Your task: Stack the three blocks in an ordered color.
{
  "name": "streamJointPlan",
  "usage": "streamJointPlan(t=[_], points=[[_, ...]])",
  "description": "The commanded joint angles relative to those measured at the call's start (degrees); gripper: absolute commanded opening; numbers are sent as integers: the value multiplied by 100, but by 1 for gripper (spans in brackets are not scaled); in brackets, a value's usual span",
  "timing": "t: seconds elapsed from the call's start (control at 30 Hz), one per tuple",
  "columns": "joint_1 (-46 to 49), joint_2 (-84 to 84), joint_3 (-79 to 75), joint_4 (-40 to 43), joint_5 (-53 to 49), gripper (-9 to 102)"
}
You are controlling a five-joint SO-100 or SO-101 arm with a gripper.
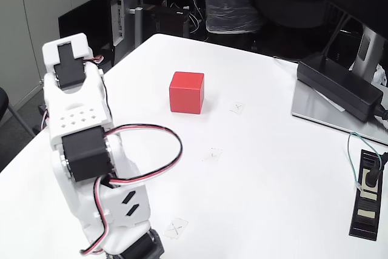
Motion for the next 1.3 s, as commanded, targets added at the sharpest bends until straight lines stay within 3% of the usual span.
streamJointPlan(t=[0.0,0.17,0.5,0.67,0.87,1.27], points=[[-26,62,-202,-9,-237,36],[-26,62,-202,-9,-325,33],[-35,88,-202,0,-325,10],[-132,413,-202,193,-334,10],[-756,1143,-202,1107,-343,10],[-1898,2250,-88,1107,-281,10]])
